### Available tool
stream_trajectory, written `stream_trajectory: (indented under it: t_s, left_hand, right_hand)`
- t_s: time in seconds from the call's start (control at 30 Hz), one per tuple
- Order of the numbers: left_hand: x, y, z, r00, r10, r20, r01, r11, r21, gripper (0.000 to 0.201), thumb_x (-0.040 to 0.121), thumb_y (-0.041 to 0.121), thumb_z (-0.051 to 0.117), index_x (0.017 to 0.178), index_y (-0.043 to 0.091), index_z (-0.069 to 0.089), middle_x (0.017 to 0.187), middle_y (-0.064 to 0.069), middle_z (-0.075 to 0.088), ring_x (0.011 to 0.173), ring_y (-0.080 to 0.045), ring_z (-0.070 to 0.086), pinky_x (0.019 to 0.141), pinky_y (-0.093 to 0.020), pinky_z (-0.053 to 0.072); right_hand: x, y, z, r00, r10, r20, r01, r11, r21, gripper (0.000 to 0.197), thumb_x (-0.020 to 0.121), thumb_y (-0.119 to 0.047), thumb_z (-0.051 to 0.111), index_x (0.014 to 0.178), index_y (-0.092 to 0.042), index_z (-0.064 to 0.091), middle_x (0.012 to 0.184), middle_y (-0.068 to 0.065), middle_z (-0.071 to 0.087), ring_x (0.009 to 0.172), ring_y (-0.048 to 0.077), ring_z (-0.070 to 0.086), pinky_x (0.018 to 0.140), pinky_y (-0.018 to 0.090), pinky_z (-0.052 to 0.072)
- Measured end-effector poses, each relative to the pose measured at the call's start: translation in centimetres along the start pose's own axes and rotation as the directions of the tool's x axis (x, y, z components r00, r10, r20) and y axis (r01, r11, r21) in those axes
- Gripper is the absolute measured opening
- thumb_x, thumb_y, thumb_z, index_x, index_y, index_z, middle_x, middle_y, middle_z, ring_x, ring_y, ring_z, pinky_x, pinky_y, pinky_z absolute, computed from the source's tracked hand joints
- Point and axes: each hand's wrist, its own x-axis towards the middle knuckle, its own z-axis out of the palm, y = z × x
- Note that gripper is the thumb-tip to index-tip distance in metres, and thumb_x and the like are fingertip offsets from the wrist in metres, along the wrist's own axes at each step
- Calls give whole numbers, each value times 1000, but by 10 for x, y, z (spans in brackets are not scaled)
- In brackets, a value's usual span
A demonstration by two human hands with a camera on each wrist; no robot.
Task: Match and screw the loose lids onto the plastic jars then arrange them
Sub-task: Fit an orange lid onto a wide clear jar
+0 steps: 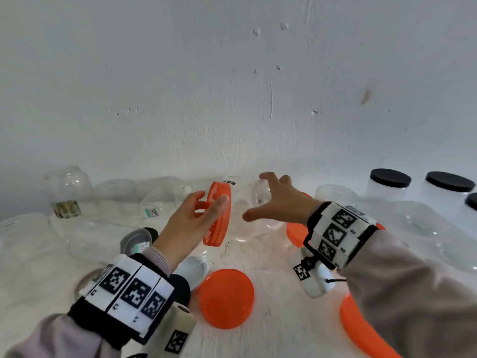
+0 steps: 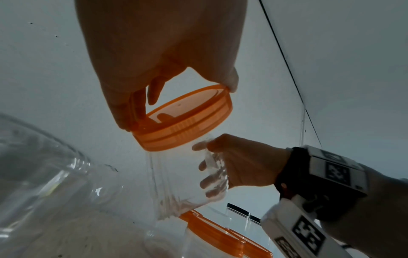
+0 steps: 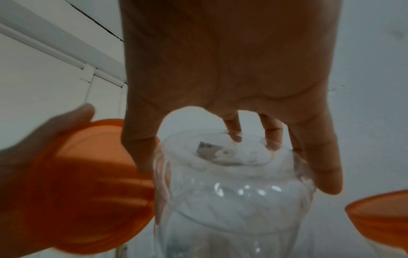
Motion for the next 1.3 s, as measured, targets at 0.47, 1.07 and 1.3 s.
stream_trajectory:
  t_s: [0.47, 1.07, 1.3]
  left_hand:
    - [-48, 9, 27, 999, 20, 29, -19, 1000, -9, 47, 57, 72, 53, 94, 43, 49, 103, 20, 57, 98, 2, 54, 85, -28, 47]
    - [-59, 5, 62, 993, -59, 103, 46, 991, 125, 111, 52, 84, 55, 143, 24, 35, 136, 7, 47, 122, -13, 47, 103, -37, 43]
    - [-58, 8, 78, 983, -32, 178, -6, 978, 209, 114, 54, 86, 47, 147, 23, 27, 148, 3, 39, 131, -14, 41, 98, -28, 37]
  right_hand:
    - [-93, 53, 19, 985, -5, 174, -5, 998, 56, 93, 62, -51, 78, 138, -23, 32, 125, -5, 38, 103, 9, 45, 78, 22, 40]
    - [-111, 98, 43, 975, 32, 220, -66, 987, 147, 94, 69, -48, 76, 143, -20, 24, 126, -3, 35, 115, 15, 43, 97, 31, 43]
    - [-113, 109, 38, 937, 24, 350, -101, 973, 206, 101, 64, -35, 85, 139, -23, 19, 141, -4, 38, 120, 12, 41, 104, 29, 38]
